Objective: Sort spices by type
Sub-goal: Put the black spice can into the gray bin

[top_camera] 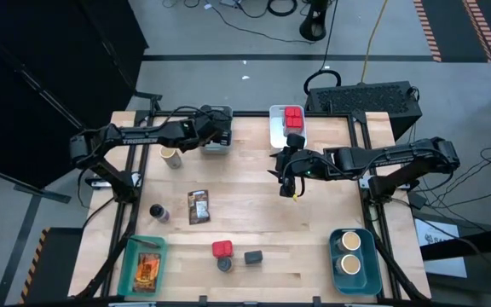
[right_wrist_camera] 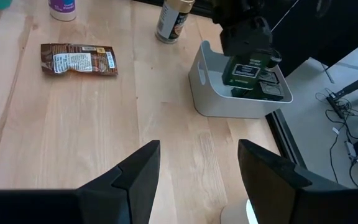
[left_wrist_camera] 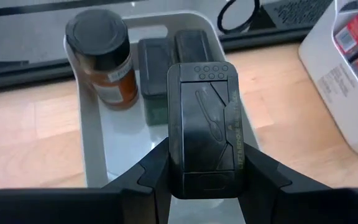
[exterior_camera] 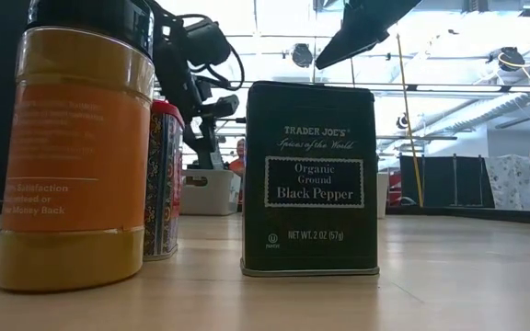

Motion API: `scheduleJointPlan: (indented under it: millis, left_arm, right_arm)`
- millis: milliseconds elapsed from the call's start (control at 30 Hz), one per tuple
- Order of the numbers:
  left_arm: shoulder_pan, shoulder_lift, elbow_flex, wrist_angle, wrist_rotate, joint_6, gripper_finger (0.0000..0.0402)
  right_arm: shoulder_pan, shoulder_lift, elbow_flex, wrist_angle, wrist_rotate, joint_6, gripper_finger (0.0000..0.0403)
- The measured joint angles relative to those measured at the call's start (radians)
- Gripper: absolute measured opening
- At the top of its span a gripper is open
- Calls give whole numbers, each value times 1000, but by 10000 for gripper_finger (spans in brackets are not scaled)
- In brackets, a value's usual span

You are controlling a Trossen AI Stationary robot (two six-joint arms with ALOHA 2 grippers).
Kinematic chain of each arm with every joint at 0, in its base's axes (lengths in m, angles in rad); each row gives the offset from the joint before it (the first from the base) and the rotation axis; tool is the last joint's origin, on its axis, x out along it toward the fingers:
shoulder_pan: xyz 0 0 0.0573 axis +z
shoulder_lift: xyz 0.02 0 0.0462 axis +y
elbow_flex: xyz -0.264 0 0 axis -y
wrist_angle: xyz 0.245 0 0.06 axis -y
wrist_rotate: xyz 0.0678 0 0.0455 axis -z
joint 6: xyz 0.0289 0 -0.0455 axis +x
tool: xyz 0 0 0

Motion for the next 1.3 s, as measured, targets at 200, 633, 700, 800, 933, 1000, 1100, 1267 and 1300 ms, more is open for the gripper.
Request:
scheduleJointPlan:
  millis: [200, 633, 700, 800, 933, 1000, 1100, 1267, 1300]
  left_arm:
    - [-1, 13, 0, 0, -9, -7, 137]
    - [-1, 50, -1, 13, -8, -7, 137]
    - [-1, 50, -1, 12, -8, -7, 137]
    - [-1, 50, -1, 14, -9, -7, 137]
    - [-1, 50, -1, 18, -8, -7, 137]
    - [-1, 50, -1, 20, -9, -7, 137]
    - [-1, 50, -1, 20, -8, -7, 137]
    - [-1, 50, -1, 20, -8, -7, 137]
    - [-1, 50, -1, 20, -8, -7, 137]
  right_arm:
    - [0, 0, 0, -2, 0, 0, 199]
    - [0, 0, 0, -3, 0, 0, 199]
    - [0, 0, 0, -3, 0, 0, 199]
    - [0, 0, 0, -3, 0, 0, 199]
    - [0, 0, 0, -3, 0, 0, 199]
    - [0, 0, 0, -3, 0, 0, 199]
    - [0, 0, 0, -3, 0, 0, 199]
    - [0, 0, 0, -3, 0, 0, 199]
    - [0, 0, 0, -3, 0, 0, 199]
